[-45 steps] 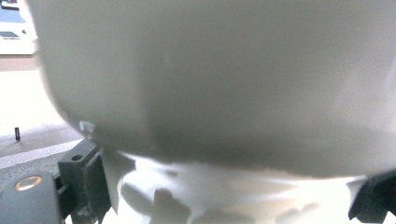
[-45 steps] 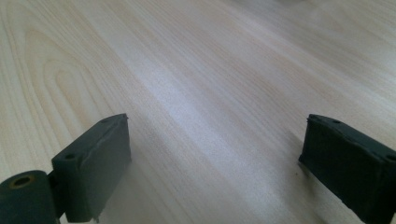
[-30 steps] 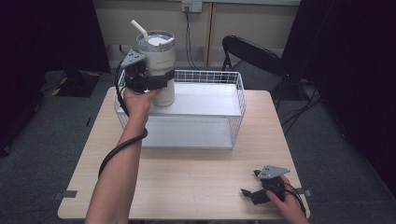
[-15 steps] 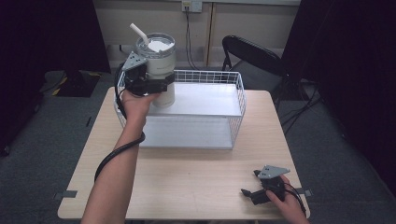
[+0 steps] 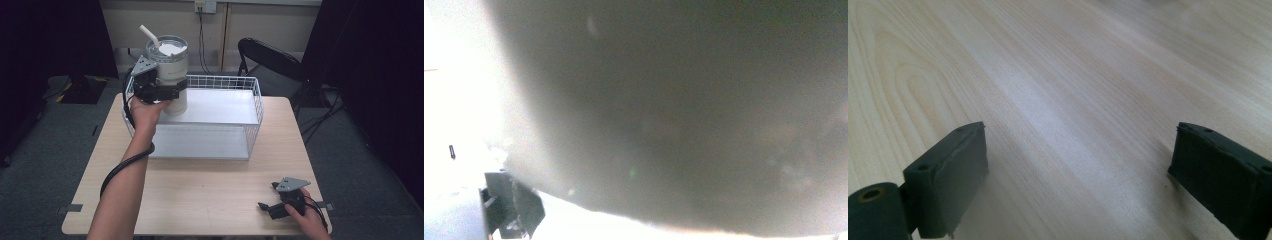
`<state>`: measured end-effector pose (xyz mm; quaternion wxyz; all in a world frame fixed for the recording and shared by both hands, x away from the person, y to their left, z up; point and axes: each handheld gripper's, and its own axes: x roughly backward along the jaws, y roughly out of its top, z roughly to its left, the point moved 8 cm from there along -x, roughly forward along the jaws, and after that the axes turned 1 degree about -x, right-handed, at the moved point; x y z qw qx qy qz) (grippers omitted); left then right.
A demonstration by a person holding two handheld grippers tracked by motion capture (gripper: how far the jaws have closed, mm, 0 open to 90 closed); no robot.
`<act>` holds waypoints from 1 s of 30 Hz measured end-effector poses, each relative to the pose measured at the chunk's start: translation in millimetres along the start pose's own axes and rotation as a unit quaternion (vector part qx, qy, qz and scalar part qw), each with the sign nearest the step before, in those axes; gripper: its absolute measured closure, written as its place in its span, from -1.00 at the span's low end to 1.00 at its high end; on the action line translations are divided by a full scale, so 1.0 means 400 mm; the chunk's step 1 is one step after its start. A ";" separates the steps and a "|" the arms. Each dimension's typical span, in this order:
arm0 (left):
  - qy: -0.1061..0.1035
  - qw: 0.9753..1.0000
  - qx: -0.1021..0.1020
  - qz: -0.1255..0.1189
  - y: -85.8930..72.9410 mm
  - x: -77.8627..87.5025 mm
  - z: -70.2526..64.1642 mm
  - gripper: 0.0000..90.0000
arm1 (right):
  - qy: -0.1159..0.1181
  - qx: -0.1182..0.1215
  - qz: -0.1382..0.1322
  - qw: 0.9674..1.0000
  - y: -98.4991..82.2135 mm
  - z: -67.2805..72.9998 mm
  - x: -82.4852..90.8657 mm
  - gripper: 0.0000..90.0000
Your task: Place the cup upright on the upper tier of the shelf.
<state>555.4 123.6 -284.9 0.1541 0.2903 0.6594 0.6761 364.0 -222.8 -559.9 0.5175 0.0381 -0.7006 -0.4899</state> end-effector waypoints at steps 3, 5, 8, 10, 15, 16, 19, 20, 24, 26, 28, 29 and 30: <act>-0.001 1.000 0.006 0.006 -0.006 0.000 0.001 -0.82 | 0.000 0.000 0.000 1.000 0.000 0.000 0.000 -0.83; -0.008 1.000 0.018 0.013 -0.018 0.000 0.005 -0.85 | 0.000 0.000 0.000 1.000 0.000 0.000 0.000 -0.83; -0.006 1.000 0.020 0.010 -0.024 0.005 0.004 -0.85 | 0.000 0.000 0.000 1.000 0.000 0.000 0.000 -0.83; -0.002 1.000 0.018 0.015 -0.027 0.007 0.003 -0.84 | 0.000 0.000 0.000 1.000 0.000 0.000 0.000 -0.83; -0.001 1.000 0.016 0.024 -0.032 0.018 0.003 -0.83 | 0.000 0.000 0.000 1.000 0.000 0.000 0.000 -0.83; 0.000 1.000 0.018 0.023 -0.034 0.019 0.002 -0.83 | 0.000 0.000 0.000 1.000 0.000 0.000 0.000 -0.83; 0.000 0.999 0.018 0.027 -0.040 0.025 0.002 -0.83 | 0.000 0.000 0.000 1.000 0.000 0.000 0.000 -0.83; -0.001 0.999 0.014 0.033 -0.043 0.029 0.003 -0.83 | 0.000 0.000 0.000 1.000 0.000 0.000 0.000 -0.83; -0.001 0.999 0.017 0.044 -0.060 0.043 0.007 -0.86 | 0.000 0.000 0.000 1.000 0.000 0.000 0.000 -0.83; -0.002 0.999 0.016 0.041 -0.062 0.052 0.006 -0.85 | 0.000 0.000 0.000 1.000 0.000 0.000 0.000 -0.83; -0.008 0.999 0.019 0.042 -0.065 0.060 0.003 -0.85 | 0.000 -0.001 -0.001 1.000 0.000 0.000 0.000 -0.83; -0.009 0.999 0.017 0.045 -0.066 0.064 0.001 -0.85 | 0.000 0.000 0.000 1.000 0.000 0.000 0.000 -0.83; -0.008 0.999 0.013 0.046 -0.066 0.070 0.000 -0.85 | 0.000 0.000 0.000 1.000 0.000 0.000 0.000 -0.83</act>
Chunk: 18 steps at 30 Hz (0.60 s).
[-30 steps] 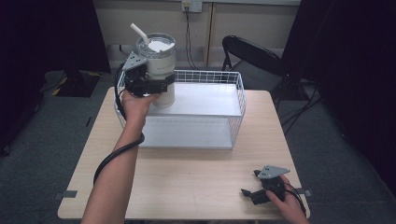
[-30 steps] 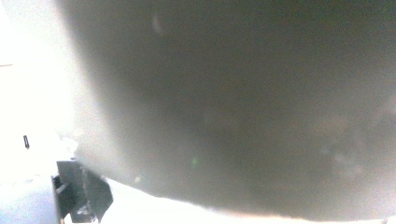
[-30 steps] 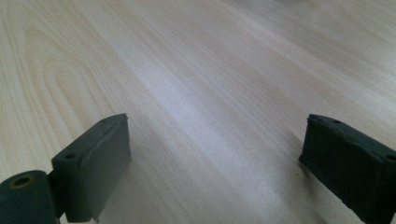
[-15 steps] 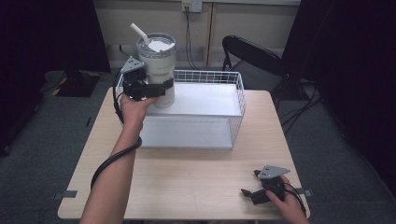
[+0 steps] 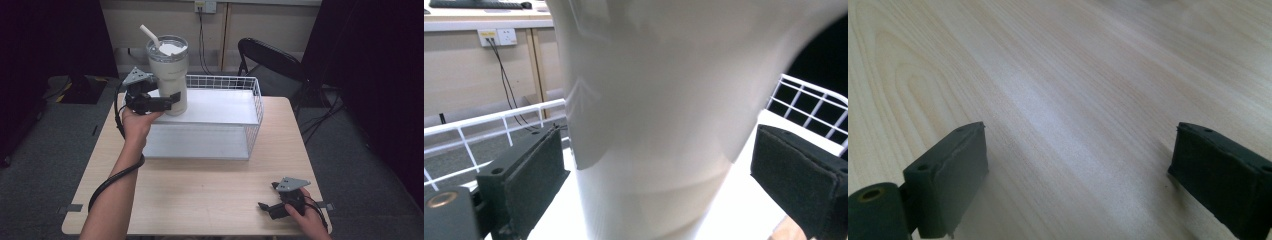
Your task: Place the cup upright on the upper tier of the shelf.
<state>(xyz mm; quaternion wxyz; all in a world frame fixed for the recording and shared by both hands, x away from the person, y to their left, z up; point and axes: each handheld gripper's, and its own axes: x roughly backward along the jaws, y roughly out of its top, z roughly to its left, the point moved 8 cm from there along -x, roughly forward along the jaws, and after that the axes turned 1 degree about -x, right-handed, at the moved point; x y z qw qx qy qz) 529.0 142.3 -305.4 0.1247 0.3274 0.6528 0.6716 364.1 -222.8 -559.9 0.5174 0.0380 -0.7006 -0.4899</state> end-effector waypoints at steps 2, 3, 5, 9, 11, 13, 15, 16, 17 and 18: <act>-0.002 1.000 -0.001 -0.001 -0.001 0.012 -0.002 -0.85 | 0.000 0.000 0.000 1.000 0.000 0.000 0.000 -0.83; -0.004 1.000 0.002 -0.003 -0.002 0.019 -0.003 -0.85 | 0.000 0.000 0.000 1.000 0.000 0.000 0.000 -0.83; -0.008 1.000 0.002 -0.002 -0.005 0.032 -0.004 -0.85 | 0.000 0.000 0.000 1.000 0.000 0.000 0.000 -0.83; -0.014 1.000 0.008 -0.002 -0.019 0.055 -0.008 -0.85 | 0.000 0.000 0.000 1.000 0.000 0.000 0.000 -0.83; -0.021 1.000 0.008 0.001 -0.029 0.065 -0.014 -0.84 | 0.000 0.000 0.000 1.000 0.000 0.000 0.000 -0.83; -0.024 1.000 0.004 0.003 -0.040 0.074 -0.020 -0.84 | 0.000 0.000 0.000 1.000 0.000 0.000 0.000 -0.83; -0.031 0.999 0.009 0.002 -0.051 0.083 -0.028 -0.84 | 0.000 0.000 0.000 1.000 0.000 0.000 0.000 -0.83; -0.039 0.999 0.015 0.000 -0.055 0.088 -0.034 -0.84 | 0.000 -0.001 0.001 1.000 0.000 0.001 0.000 -0.83; -0.041 0.999 0.016 0.001 -0.060 0.093 -0.038 -0.84 | 0.000 -0.001 0.001 1.000 0.000 0.000 0.000 -0.83; -0.040 0.999 0.013 0.000 -0.063 0.098 -0.040 -0.84 | 0.000 -0.001 0.001 1.000 0.000 0.001 0.000 -0.83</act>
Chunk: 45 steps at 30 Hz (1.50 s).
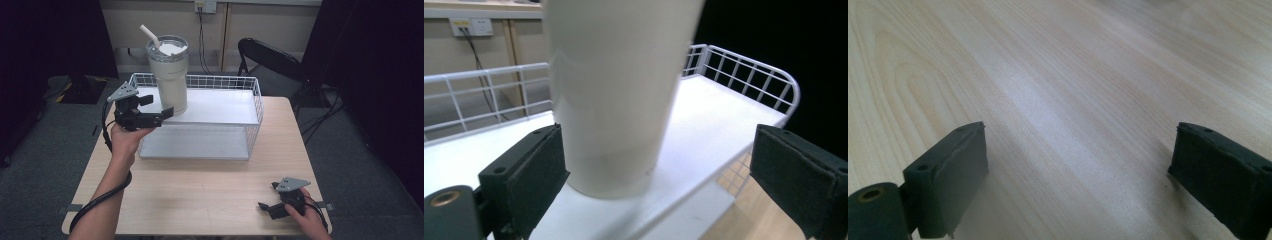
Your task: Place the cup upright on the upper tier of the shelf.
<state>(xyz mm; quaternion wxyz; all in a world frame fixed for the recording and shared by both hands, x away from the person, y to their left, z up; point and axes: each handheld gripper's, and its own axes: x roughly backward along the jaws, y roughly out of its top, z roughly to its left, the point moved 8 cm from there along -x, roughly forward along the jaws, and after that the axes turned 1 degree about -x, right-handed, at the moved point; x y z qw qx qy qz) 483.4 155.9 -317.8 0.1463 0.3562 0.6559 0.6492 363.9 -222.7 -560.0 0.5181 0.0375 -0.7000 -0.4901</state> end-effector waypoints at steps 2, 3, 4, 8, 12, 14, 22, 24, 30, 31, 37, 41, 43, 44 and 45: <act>-0.005 1.000 -0.001 0.000 -0.008 0.008 -0.008 -0.84 | 0.000 0.001 0.000 1.000 0.000 0.000 0.000 -0.83; -0.004 1.000 -0.004 0.001 -0.012 0.010 -0.011 -0.84 | 0.000 0.001 0.000 1.000 0.000 0.000 0.000 -0.83; -0.005 1.000 -0.007 0.001 -0.017 0.014 -0.015 -0.83 | 0.000 0.001 0.000 1.000 0.000 0.000 0.000 -0.83; -0.014 1.000 -0.005 0.005 -0.042 0.022 -0.028 -0.82 | 0.000 0.001 0.000 1.000 0.000 0.000 0.000 -0.83; -0.021 1.000 -0.004 0.011 -0.073 0.029 -0.040 -0.83 | 0.000 0.001 0.000 1.000 0.000 0.000 0.000 -0.83; -0.023 1.000 -0.001 0.013 -0.091 0.031 -0.044 -0.83 | 0.000 0.001 0.000 1.000 0.000 0.000 0.000 -0.83; -0.028 0.999 0.006 0.027 -0.165 0.031 -0.044 -0.86 | 0.000 0.001 0.000 1.000 0.000 0.000 0.000 -0.83; -0.032 0.999 0.014 0.028 -0.184 0.030 -0.043 -0.86 | 0.000 0.001 0.000 1.000 0.000 0.000 0.000 -0.83; -0.034 0.998 0.038 0.023 -0.237 0.030 -0.032 -0.85 | 0.000 0.001 0.000 1.000 0.000 0.000 0.000 -0.83; -0.031 0.998 0.041 0.024 -0.250 0.029 -0.031 -0.85 | 0.000 0.001 0.000 1.000 0.000 0.000 0.000 -0.83; -0.030 0.997 0.057 0.036 -0.313 0.022 -0.022 -0.85 | 0.000 0.001 0.000 1.000 0.000 0.000 0.000 -0.83; -0.029 0.996 0.066 0.045 -0.353 0.022 -0.014 -0.85 | 0.000 0.001 0.000 1.000 0.000 0.000 0.000 -0.83; -0.027 0.996 0.070 0.047 -0.369 0.023 -0.010 -0.85 | 0.000 0.001 0.000 1.000 0.000 0.000 0.000 -0.83; -0.026 0.996 0.071 0.050 -0.377 0.025 -0.008 -0.85 | 0.000 0.001 0.000 1.000 0.000 0.000 0.000 -0.83; -0.024 0.996 0.073 0.049 -0.383 0.026 -0.006 -0.85 | 0.000 0.001 0.000 1.000 0.000 0.000 0.000 -0.83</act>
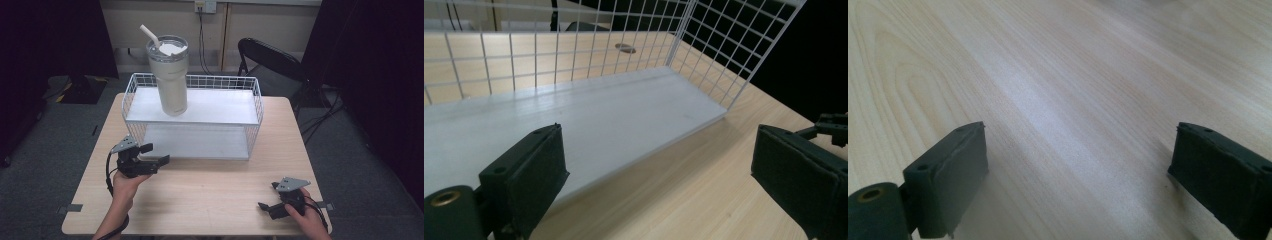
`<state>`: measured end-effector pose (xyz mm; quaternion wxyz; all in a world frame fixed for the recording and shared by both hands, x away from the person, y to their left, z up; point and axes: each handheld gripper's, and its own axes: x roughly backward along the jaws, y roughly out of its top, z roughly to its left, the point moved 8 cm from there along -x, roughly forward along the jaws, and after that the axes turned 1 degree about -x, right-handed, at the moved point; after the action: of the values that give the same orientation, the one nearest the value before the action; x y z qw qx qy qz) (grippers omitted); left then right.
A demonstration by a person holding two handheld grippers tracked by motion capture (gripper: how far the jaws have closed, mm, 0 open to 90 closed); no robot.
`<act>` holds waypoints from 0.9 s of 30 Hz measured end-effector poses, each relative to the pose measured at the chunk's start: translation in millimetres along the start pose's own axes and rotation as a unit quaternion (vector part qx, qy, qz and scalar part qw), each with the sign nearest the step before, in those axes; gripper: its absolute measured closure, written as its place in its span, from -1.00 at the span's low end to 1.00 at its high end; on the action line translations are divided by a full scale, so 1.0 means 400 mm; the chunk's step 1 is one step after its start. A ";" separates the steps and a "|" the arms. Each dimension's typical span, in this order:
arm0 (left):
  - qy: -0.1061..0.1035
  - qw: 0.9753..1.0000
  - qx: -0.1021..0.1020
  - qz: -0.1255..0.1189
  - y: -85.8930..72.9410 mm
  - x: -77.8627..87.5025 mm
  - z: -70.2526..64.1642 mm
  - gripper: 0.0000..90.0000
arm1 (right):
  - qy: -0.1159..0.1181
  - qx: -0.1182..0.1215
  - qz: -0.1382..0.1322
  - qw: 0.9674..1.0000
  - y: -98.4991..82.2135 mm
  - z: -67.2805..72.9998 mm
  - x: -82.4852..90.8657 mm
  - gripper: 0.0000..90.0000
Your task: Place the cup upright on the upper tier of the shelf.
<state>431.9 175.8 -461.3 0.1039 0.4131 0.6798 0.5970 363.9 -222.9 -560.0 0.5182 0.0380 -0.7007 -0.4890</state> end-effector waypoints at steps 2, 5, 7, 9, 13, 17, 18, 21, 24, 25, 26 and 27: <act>0.000 1.000 0.002 0.004 -0.013 0.001 0.006 -0.85 | 0.000 0.000 0.000 1.000 0.000 0.000 0.000 -0.83; 0.005 1.000 0.008 0.007 -0.031 0.002 0.014 -0.85 | 0.000 0.000 0.000 1.000 0.000 0.000 0.000 -0.83; 0.012 1.000 0.005 0.007 -0.041 0.003 0.019 -0.85 | 0.000 0.000 0.000 1.000 0.000 0.000 0.000 -0.83; 0.018 1.000 0.003 0.012 -0.054 0.003 0.022 -0.85 | 0.000 0.000 0.000 1.000 0.000 0.000 0.000 -0.83; 0.021 0.999 0.005 0.026 -0.091 -0.004 0.026 -0.85 | 0.000 0.000 0.000 1.000 0.000 0.000 0.000 -0.83; 0.026 0.999 0.009 0.037 -0.128 -0.009 0.034 -0.85 | 0.000 0.000 0.000 1.000 0.000 0.000 0.000 -0.83; 0.030 0.999 0.006 0.041 -0.136 -0.009 0.037 -0.85 | 0.000 0.000 0.000 1.000 0.000 0.000 0.000 -0.83; 0.034 0.998 -0.001 0.050 -0.148 -0.011 0.035 -0.85 | 0.000 0.000 0.000 1.000 0.000 0.000 0.000 -0.83; 0.035 0.998 -0.008 0.058 -0.157 -0.013 0.032 -0.85 | 0.000 0.000 0.000 1.000 0.000 0.000 0.000 -0.83; 0.036 0.997 -0.009 0.062 -0.161 -0.013 0.033 -0.85 | 0.000 0.000 0.000 1.000 0.000 0.000 0.000 -0.83; 0.038 0.997 -0.007 0.065 -0.164 -0.013 0.033 -0.85 | 0.000 0.000 0.000 1.000 0.000 0.000 0.000 -0.83; 0.038 0.997 -0.008 0.066 -0.167 -0.012 0.033 -0.85 | 0.000 0.000 0.000 1.000 0.000 0.000 0.000 -0.83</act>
<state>414.2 185.7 -526.3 0.0415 0.4333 0.6499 0.6231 363.9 -222.9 -560.0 0.5182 0.0379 -0.7006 -0.4890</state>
